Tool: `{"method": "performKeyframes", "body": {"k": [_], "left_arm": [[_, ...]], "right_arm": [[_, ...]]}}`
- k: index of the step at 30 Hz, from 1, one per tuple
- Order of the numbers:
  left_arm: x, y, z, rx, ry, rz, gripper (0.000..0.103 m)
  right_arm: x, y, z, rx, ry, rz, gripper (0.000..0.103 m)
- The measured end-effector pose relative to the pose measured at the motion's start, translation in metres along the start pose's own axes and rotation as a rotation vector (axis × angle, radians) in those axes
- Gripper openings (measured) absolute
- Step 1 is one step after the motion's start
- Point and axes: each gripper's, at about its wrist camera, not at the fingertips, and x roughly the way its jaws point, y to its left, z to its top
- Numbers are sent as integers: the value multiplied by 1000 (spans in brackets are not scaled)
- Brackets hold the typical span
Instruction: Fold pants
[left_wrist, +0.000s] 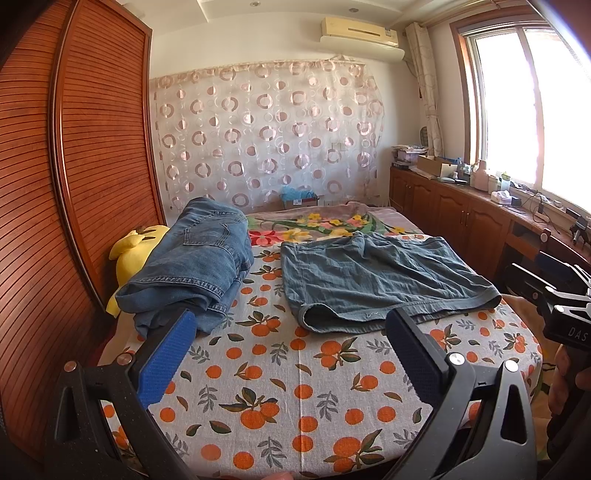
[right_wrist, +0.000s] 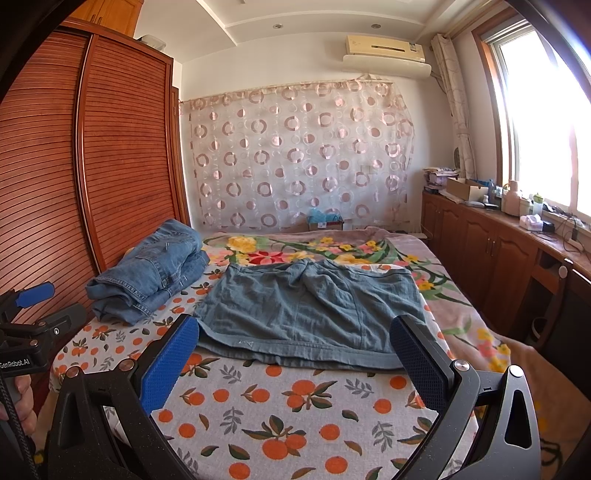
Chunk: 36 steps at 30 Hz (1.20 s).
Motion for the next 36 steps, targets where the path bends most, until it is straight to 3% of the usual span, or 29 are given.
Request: {"method": "performKeyframes", "body": {"k": [28,36], "left_arm": [[0,0,0,-1,0,0,103],[6,1,-1,9,39,-18,103]], "right_arm": [[-4,0,0,-1,3,-3,103],[3,-10,-7,0,32,-15,103]]}}
